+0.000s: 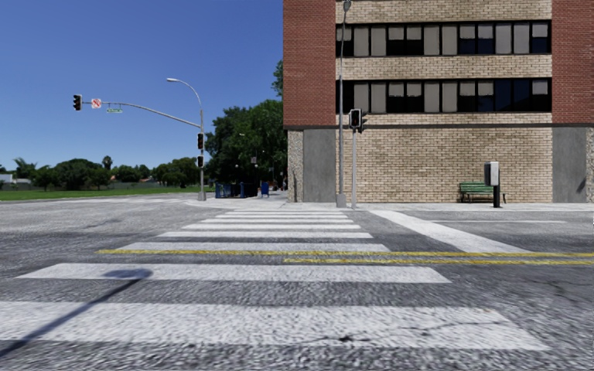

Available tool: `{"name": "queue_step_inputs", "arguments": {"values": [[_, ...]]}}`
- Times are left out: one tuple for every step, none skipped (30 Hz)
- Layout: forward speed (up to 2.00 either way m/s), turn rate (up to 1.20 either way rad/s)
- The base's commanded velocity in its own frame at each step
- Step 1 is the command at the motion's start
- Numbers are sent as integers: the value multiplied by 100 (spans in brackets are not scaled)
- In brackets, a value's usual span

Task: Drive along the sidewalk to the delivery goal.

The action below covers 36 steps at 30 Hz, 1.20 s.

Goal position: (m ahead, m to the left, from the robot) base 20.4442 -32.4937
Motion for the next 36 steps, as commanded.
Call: {"name": "queue_step_inputs", "arguments": {"values": [[200,-16],[200,-6],[200,0],[200,0],[200,0],[200,0],[200,0],[200,0],[200,0],[200,0],[200,0],[200,0],[200,0],[200,0],[200,0],[200,0],[200,0],[200,0],[200,0],[200,0],[200,0],[200,0],[200,0],[200,0],[200,0],[200,0],[200,0],[200,0],[200,0],[200,0],[200,0],[200,0],[200,0],[200,0],[200,0],[200,0]]}}
